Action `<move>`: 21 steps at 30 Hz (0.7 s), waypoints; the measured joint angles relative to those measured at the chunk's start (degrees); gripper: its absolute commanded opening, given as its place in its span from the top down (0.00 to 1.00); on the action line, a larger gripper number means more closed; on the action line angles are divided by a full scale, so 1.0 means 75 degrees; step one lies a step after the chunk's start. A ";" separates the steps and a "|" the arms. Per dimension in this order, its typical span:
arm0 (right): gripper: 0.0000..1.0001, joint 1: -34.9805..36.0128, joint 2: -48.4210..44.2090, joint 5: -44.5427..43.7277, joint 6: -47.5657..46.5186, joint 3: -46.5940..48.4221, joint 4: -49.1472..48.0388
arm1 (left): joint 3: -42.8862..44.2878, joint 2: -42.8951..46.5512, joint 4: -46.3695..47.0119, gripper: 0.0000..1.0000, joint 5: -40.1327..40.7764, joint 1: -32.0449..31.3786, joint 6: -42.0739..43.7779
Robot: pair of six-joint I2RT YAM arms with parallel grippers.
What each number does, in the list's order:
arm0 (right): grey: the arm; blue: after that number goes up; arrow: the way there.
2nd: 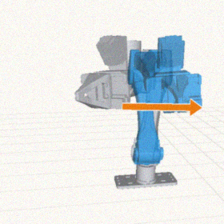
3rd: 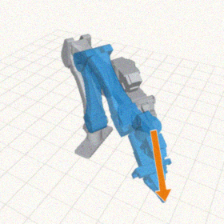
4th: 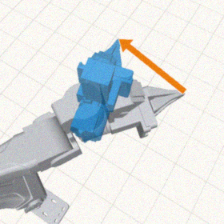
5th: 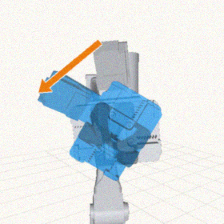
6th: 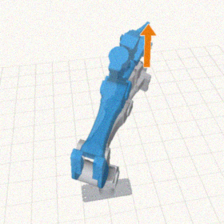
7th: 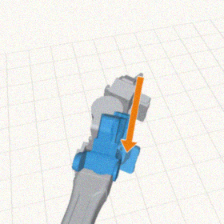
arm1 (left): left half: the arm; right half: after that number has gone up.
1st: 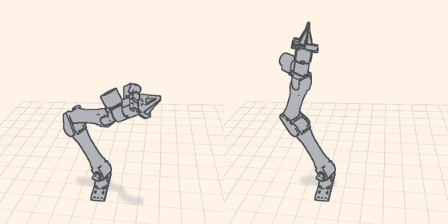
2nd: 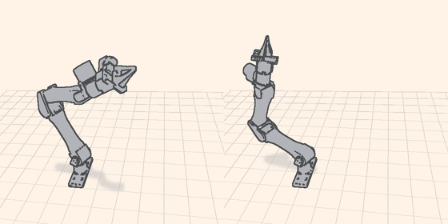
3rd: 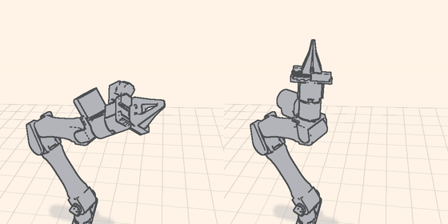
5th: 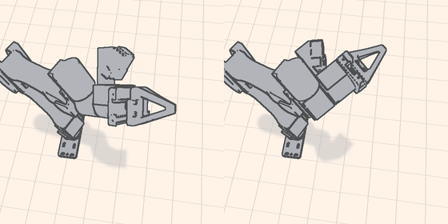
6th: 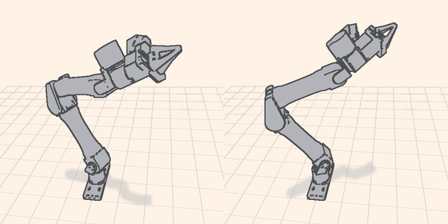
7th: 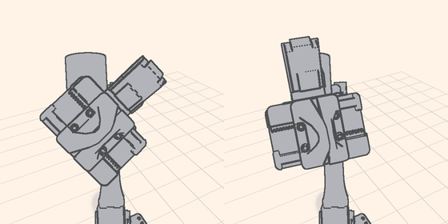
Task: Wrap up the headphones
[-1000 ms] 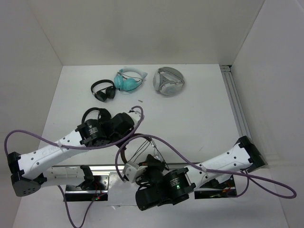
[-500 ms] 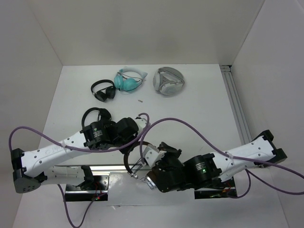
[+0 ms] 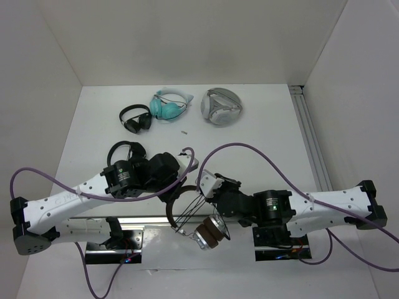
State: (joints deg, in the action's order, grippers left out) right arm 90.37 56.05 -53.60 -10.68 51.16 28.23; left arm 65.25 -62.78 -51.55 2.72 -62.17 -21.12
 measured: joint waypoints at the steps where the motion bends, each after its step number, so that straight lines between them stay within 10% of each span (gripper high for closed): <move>1: 0.65 -0.0099 0.0006 0.0131 -0.0035 -0.0023 -0.0099 | 0.0000 0.0000 0.0012 1.00 0.0015 -0.0003 -0.0003; 13: 0.50 -0.1719 0.0344 0.1845 0.0082 -0.0076 -0.0423 | 0.1003 -0.0093 -0.0685 1.00 0.0909 0.0000 -0.0047; 21: 0.24 -0.2623 0.0321 0.3144 0.0274 0.0067 -0.0562 | 0.1489 -0.0262 -0.1180 1.00 0.1399 -0.0003 -0.0239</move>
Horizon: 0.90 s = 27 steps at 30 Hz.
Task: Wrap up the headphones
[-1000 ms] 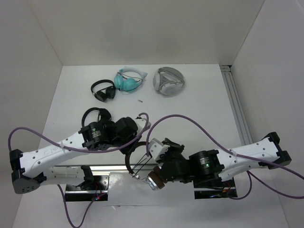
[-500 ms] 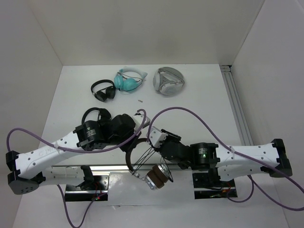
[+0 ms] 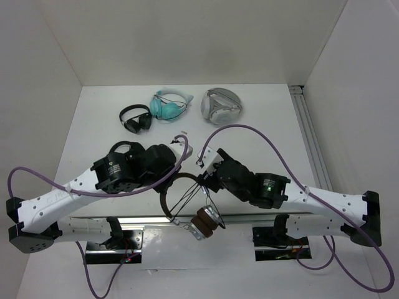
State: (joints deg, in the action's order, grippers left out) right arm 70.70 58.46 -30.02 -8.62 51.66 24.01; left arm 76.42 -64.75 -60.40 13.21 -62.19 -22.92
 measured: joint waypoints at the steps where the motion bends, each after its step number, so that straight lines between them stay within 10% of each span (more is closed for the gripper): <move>1: 0.22 -0.0119 0.0000 0.0105 0.0020 0.0023 -0.0006 | 0.0032 0.0000 -0.0023 1.00 0.0050 0.0000 -0.0029; 15: 0.19 -0.1378 -0.0026 0.1617 0.0172 0.0487 0.0242 | 0.0277 0.0020 0.0399 1.00 -0.1361 0.2780 -0.0332; 27: 0.33 -0.1539 -0.0006 0.1215 0.0198 0.0530 0.0102 | -0.0146 0.0000 0.0898 1.00 -0.2710 0.3040 0.0041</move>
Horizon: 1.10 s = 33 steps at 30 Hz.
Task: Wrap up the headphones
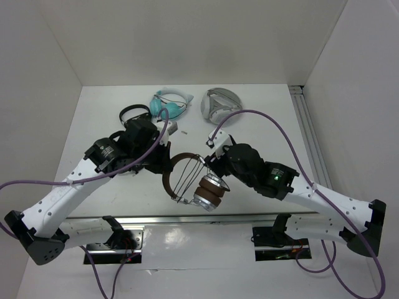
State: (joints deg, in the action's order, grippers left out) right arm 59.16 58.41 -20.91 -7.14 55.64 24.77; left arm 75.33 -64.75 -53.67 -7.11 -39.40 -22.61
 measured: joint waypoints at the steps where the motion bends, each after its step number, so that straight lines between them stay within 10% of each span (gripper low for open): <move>1: 0.42 -0.0026 -0.0070 -0.0096 -0.0015 0.0000 -0.0050 | -0.0067 -0.0023 0.0076 1.00 -0.0041 -0.0061 -0.0009; 12: 0.99 -0.0245 -0.0356 -0.0149 -0.0291 0.0251 -0.0192 | -0.0303 -0.0277 0.0650 1.00 -0.0032 -0.0539 -0.0006; 30: 0.96 -0.0959 0.0501 0.0720 -0.0664 0.0265 -0.0268 | -0.0233 -0.0699 0.0836 1.00 0.0460 -0.1498 -0.0012; 33: 0.83 -0.1122 0.0548 0.0933 -0.0688 0.0262 -0.0283 | -0.0157 -0.0699 0.0825 1.00 0.0659 -0.1498 -0.0009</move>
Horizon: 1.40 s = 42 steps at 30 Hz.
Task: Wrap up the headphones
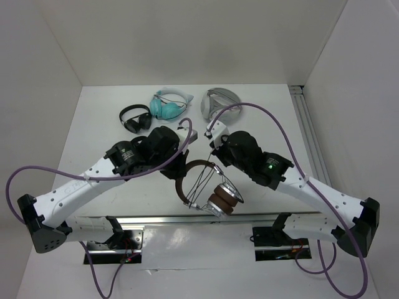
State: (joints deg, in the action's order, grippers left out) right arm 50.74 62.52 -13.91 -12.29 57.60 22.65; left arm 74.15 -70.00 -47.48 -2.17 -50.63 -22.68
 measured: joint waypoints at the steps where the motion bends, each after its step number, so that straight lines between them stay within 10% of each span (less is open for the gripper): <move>1: 0.79 -0.0052 -0.0003 0.0044 -0.0012 -0.0006 -0.0044 | 0.0006 0.0003 -0.0012 1.00 0.0061 -0.0003 0.0000; 18: 0.47 -0.0493 0.0431 0.0058 -0.0047 -0.0612 -0.0921 | 0.0694 0.0350 -0.0924 1.00 0.0478 -0.0079 0.0035; 42: 0.39 -0.2081 0.0708 -0.0265 0.0734 -0.1145 -0.1816 | 0.0883 -0.0898 -0.2637 1.00 0.2495 0.0210 -0.0035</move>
State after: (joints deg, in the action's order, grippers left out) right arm 35.14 67.83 -15.90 -6.79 49.01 9.04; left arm 80.77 -76.73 -67.26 16.53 -49.06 -22.94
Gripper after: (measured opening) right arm 0.607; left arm 0.061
